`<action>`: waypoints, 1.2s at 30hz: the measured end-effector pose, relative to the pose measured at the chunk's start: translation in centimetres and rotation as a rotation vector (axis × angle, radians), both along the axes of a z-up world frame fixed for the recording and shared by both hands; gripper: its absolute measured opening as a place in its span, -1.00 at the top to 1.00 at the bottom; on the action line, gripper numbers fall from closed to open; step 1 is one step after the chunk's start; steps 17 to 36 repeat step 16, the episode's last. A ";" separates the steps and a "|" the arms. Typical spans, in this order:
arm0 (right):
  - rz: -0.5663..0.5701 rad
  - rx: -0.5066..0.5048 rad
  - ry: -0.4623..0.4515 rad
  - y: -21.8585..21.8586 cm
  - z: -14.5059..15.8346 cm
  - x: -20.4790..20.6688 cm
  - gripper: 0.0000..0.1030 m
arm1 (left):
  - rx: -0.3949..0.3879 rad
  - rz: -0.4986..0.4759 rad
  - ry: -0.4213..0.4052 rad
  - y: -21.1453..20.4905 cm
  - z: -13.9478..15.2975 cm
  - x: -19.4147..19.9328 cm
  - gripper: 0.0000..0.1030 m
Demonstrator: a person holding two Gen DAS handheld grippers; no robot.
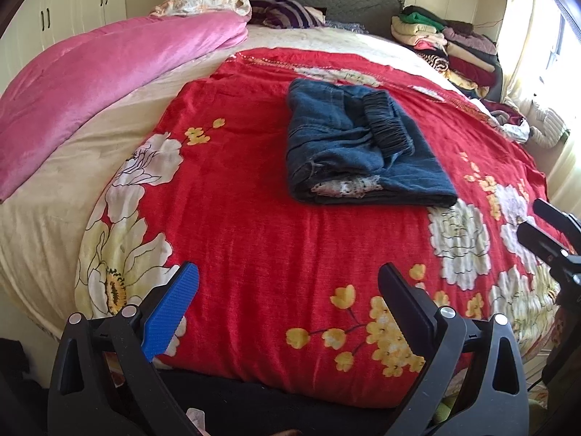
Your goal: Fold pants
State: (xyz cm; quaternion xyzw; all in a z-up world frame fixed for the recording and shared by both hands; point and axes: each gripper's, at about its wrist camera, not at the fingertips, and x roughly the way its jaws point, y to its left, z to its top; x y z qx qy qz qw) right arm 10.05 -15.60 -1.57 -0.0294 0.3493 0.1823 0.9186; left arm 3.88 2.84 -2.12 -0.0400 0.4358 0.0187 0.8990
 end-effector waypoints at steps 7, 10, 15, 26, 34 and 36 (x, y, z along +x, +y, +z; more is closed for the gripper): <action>-0.197 -0.024 0.009 -6.8 -1.0 4.2 -0.82 | -0.053 0.128 -0.020 7.0 -0.2 4.0 -0.91; -0.326 -0.063 -0.008 -11.8 -1.1 6.8 -0.82 | -0.007 0.225 0.017 11.7 -1.1 7.4 -0.91; -0.549 -0.138 0.016 -22.8 -2.5 13.0 -0.83 | 0.040 0.342 0.099 19.6 -3.5 14.2 -0.91; -0.586 -0.139 0.030 -24.5 -2.9 14.1 -0.83 | 0.035 0.357 0.104 21.0 -4.0 15.7 -0.91; -0.586 -0.139 0.030 -24.5 -2.9 14.1 -0.83 | 0.035 0.357 0.104 21.0 -4.0 15.7 -0.91; -0.586 -0.139 0.030 -24.5 -2.9 14.1 -0.83 | 0.035 0.357 0.104 21.0 -4.0 15.7 -0.91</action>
